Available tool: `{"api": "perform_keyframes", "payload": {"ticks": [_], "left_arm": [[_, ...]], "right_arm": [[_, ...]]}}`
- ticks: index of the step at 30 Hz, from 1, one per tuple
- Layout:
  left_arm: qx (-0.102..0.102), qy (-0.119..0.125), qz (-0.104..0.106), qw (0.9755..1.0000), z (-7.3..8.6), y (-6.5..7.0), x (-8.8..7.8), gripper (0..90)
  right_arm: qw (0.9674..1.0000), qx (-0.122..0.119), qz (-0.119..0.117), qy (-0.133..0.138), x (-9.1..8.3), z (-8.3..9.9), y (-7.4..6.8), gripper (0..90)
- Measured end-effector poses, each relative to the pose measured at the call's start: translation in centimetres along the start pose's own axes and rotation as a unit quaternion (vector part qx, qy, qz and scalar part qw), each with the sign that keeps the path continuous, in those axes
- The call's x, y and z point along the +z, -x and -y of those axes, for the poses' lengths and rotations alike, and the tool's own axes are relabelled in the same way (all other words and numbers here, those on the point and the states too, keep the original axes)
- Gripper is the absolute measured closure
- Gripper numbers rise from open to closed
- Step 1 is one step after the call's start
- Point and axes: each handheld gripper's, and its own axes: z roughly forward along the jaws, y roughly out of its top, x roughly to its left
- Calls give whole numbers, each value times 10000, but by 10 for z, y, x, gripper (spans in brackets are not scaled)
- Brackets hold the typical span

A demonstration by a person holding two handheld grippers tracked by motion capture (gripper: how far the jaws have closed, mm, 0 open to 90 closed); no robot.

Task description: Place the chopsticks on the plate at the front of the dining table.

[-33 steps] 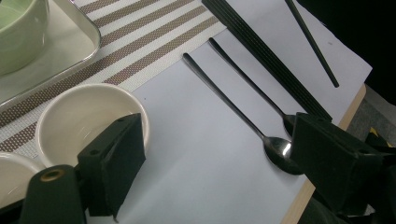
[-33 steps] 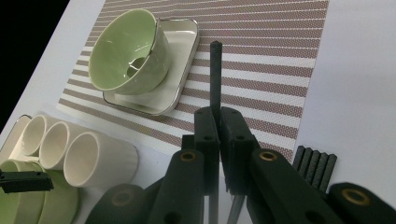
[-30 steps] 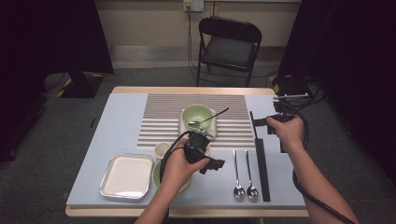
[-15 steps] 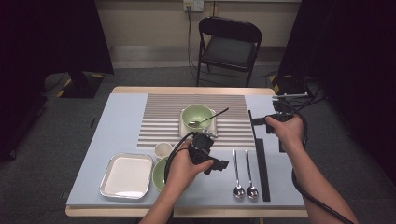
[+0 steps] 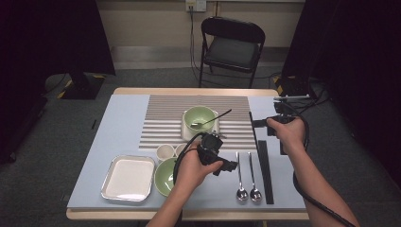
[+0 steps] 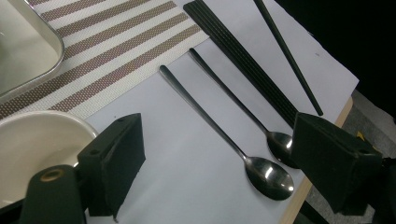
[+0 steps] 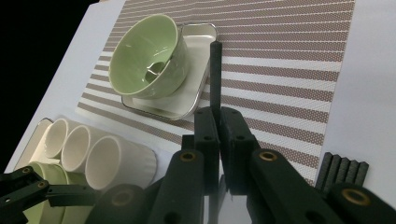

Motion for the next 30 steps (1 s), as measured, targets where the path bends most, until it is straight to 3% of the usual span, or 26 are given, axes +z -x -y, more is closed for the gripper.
{"api": "perform_keyframes", "payload": {"ticks": [20, 30], "left_arm": [[-110, -31, -9, 9999, -4, 4, 11, 188], [-258, 42, 63, 9996, -7, 5, 16, 174]], "right_arm": [[10000, -38, -88, -7, 8, 1, -10, 865], [9999, -33, -151, -44, 9, 2, -14, 866]]}}
